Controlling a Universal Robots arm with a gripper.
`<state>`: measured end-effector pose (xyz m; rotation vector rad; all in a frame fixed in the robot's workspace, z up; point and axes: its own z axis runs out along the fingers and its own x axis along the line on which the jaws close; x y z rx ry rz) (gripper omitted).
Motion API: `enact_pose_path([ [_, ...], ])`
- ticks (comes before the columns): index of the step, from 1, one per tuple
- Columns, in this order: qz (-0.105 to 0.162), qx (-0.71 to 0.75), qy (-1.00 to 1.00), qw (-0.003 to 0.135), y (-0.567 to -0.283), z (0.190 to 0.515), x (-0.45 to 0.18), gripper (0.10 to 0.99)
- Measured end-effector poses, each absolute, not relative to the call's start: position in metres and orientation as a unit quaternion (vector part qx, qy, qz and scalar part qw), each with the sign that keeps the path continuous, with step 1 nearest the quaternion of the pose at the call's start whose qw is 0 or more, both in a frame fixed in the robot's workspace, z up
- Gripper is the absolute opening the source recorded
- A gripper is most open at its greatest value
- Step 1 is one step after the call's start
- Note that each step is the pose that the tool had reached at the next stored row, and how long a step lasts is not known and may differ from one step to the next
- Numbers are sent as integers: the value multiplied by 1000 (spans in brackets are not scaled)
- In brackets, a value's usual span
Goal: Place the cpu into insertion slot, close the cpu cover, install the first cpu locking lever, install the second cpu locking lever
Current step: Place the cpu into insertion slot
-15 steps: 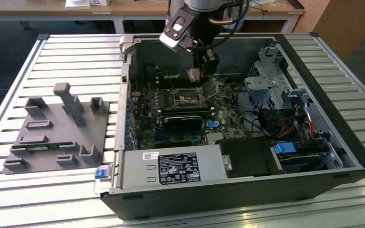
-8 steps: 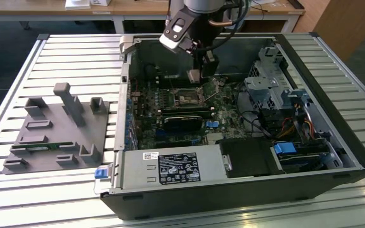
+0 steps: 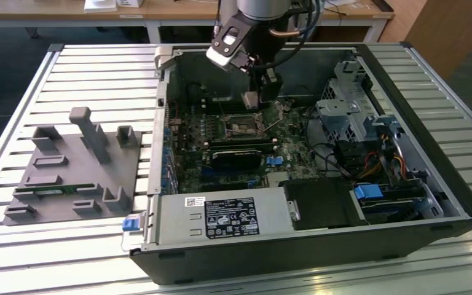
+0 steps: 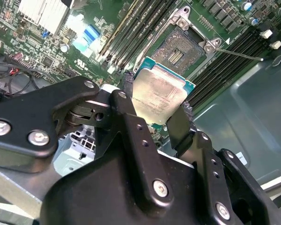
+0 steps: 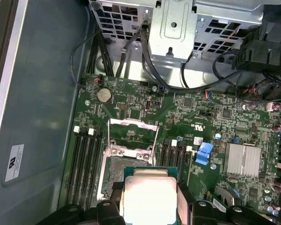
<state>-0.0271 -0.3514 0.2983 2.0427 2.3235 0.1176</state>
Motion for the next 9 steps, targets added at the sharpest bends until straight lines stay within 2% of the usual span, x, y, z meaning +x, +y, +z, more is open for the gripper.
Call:
enact_pose_path([
  [9,36,669,742,24,-350,287,-27,537],
])
